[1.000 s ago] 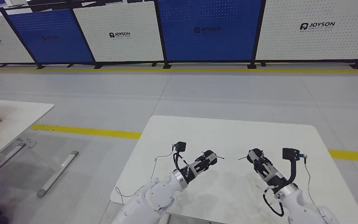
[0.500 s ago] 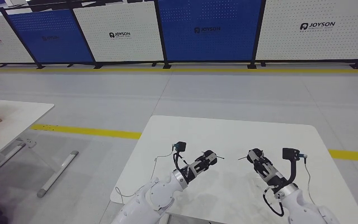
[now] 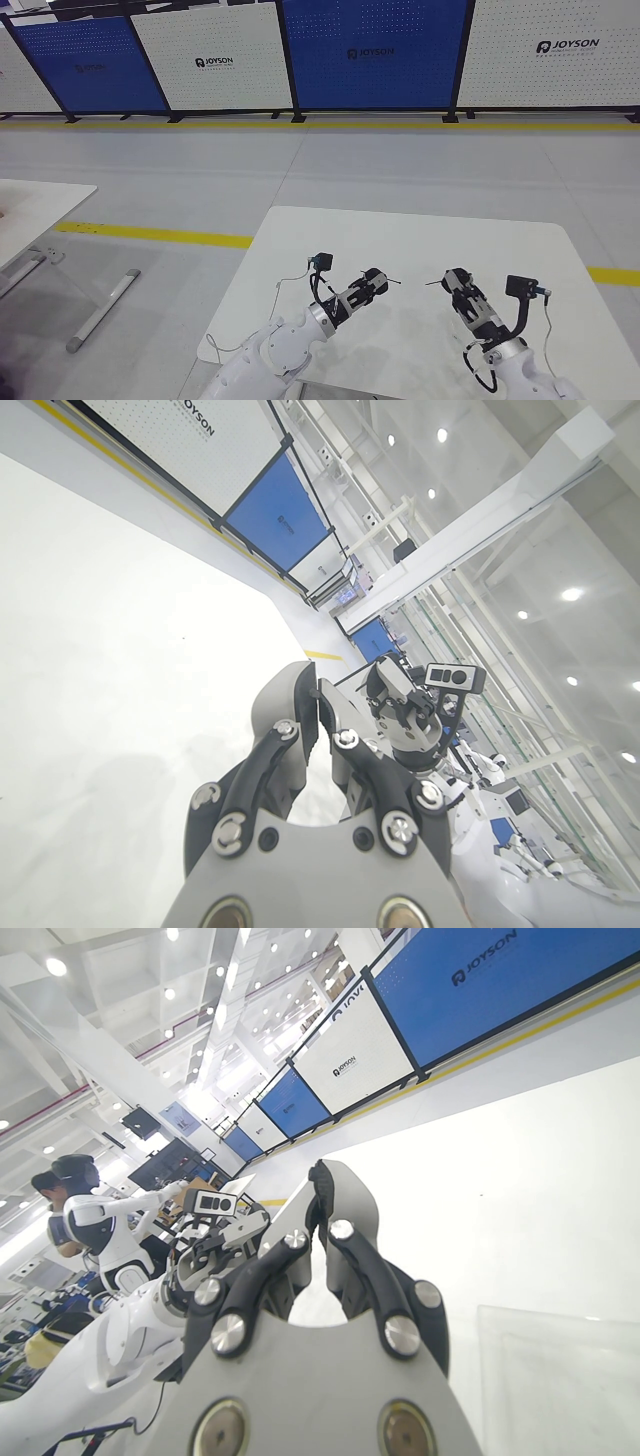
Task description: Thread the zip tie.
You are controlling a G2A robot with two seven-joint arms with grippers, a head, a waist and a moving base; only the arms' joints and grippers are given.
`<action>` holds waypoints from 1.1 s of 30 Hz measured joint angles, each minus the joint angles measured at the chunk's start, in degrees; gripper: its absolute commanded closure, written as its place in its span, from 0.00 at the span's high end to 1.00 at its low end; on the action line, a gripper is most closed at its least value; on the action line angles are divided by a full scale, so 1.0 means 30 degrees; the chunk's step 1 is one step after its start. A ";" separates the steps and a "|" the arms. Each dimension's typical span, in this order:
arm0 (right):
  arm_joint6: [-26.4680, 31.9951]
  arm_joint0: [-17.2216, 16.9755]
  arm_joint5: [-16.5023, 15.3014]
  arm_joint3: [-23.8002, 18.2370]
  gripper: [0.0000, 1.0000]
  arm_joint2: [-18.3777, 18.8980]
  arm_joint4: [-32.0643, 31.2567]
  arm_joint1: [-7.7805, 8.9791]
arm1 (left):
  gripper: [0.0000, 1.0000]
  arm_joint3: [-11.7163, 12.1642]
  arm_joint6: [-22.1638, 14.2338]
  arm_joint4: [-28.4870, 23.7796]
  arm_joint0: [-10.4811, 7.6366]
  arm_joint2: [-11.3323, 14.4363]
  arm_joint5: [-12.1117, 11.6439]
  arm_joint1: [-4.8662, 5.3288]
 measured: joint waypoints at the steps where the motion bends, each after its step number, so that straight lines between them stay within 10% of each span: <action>1: 0.0018 0.0001 -0.0008 0.0000 0.00 0.0002 0.0013 0.0001 | 0.00 0.0000 0.0000 0.0000 0.0000 0.0000 0.0000 0.0000; 33: -0.2140 -0.0681 -0.1297 0.0058 0.00 0.0006 -0.1039 -0.0193 | 0.00 -0.0497 -0.0113 0.0756 -0.0026 0.0044 -0.0004 0.0081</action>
